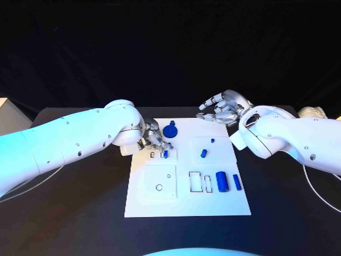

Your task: Assemble the parts on the task board

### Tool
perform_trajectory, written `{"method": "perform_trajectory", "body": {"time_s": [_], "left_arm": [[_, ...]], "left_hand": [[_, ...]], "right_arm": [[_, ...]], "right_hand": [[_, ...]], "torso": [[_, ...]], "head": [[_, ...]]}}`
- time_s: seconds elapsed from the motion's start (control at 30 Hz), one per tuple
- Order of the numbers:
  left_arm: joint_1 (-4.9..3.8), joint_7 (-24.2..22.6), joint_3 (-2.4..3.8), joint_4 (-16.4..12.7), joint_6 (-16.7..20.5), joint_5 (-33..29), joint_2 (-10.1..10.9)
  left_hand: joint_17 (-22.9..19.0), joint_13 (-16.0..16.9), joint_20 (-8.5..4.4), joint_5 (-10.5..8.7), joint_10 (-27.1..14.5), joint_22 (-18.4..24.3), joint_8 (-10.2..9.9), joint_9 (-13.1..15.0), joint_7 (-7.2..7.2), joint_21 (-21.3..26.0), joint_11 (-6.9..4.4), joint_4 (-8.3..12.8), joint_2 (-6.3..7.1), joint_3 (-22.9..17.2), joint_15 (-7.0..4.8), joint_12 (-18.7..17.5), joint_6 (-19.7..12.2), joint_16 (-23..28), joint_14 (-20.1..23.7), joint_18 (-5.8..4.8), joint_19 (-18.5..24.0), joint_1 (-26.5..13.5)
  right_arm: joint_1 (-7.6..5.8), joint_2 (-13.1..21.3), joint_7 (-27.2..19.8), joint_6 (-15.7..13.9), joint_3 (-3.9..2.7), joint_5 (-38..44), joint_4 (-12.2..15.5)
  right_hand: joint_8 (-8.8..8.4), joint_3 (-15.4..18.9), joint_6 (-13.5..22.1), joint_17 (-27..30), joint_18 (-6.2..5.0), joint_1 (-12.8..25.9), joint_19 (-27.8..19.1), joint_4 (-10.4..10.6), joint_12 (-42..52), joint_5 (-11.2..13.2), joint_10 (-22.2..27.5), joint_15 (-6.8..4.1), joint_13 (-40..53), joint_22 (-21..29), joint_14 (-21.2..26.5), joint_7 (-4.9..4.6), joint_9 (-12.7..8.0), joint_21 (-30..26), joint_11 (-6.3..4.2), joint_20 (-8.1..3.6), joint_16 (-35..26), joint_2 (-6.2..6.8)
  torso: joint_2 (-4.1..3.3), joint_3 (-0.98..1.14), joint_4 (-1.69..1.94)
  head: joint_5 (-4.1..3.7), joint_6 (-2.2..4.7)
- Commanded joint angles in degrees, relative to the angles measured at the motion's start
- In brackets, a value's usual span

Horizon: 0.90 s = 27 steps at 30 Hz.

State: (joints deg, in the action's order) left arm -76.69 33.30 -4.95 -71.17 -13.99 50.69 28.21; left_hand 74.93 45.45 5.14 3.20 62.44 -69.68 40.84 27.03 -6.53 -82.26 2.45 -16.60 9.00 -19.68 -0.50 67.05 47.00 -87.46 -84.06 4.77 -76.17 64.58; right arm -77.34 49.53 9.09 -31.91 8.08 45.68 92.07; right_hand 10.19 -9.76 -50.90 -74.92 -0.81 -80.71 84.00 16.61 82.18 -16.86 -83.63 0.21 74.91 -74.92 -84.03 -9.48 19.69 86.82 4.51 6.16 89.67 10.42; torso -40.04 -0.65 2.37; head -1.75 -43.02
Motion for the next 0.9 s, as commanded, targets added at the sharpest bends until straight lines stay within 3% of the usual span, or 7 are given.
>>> {"method": "perform_trajectory", "body": {"time_s": [0.03,0.23,0.47,0.9], "left_arm": [[-0.06,0.12,-0.09,0.29,-2.04,-0.63,-0.36],[-0.03,-0.02,-0.35,0.7,-2.12,-1.12,-0.65],[0.0,-0.16,-0.59,1.03,-2.66,-1.38,-0.93],[0.04,-0.55,-0.69,1.24,-3.43,-2.0,-1.21]], "left_hand": [[6.93,-0.01,0.13,-0.21,-0.33,0.01,0.23,0.15,0.04,-0.08,0.02,0.14,-0.44,0.15,-0.35,-0.08,-0.49,-0.05,-2.34,-0.37,0.24,0.15],[7.05,0.27,0.15,-0.21,-0.23,-0.11,0.39,0.47,0.05,-0.13,0.01,0.23,-0.63,-0.03,-0.35,0.08,-0.59,-0.08,-2.37,-0.39,0.2,0.65],[7.14,0.43,0.15,-0.21,-0.16,-0.13,0.47,0.67,0.06,-0.14,0.0,0.26,-0.79,-0.18,-0.35,0.18,-0.63,-0.1,-2.41,-0.39,0.22,0.96],[7.31,0.74,0.11,-0.21,-0.12,-0.38,0.73,1.6,0.21,-0.26,-0.13,0.7,-1.47,-1.32,-0.43,0.32,-0.86,-0.1,-2.43,-0.42,0.19,3.12]], "right_arm": [[0.04,-0.13,-0.17,0.88,0.01,0.46,-0.05],[0.08,-0.23,-0.2,0.91,0.03,0.46,-0.17],[0.12,-0.41,-0.22,0.98,0.06,0.6,-0.24],[0.2,-0.64,-0.22,1.12,0.1,0.87,-0.38]], "right_hand": [[0.1,-0.3,-0.13,-13.88,-0.09,0.15,4.26,-0.08,-0.4,-0.28,0.39,0.1,8.09,-12.67,-5.66,0.09,0.04,-0.2,0.04,0.07,-0.14,-0.04],[0.1,-0.32,-0.12,-13.86,-0.1,0.17,4.24,-0.09,-0.41,-0.29,0.4,0.1,8.08,-12.64,-5.65,0.09,0.03,-0.25,0.04,0.07,-0.15,-0.05],[0.11,-0.34,-0.11,-13.86,-0.11,0.18,4.23,-0.1,-0.43,-0.3,0.42,0.1,8.07,-12.62,-5.65,0.09,0.03,-0.27,0.03,0.07,-0.15,-0.06],[0.13,-0.41,-0.11,-13.81,-0.12,0.17,4.22,-0.14,-0.46,-0.31,0.45,0.1,8.04,-12.61,-5.64,0.1,0.03,-0.29,0.03,0.06,-0.17,-0.08]], "torso": [[-0.05,-0.05,-0.03],[0.04,-0.05,0.09],[-0.03,-0.02,-0.02],[0.04,0.02,0.13]], "head": [[0.03,-0.03],[0.21,-0.34],[0.27,-0.35],[0.2,-0.71]]}}
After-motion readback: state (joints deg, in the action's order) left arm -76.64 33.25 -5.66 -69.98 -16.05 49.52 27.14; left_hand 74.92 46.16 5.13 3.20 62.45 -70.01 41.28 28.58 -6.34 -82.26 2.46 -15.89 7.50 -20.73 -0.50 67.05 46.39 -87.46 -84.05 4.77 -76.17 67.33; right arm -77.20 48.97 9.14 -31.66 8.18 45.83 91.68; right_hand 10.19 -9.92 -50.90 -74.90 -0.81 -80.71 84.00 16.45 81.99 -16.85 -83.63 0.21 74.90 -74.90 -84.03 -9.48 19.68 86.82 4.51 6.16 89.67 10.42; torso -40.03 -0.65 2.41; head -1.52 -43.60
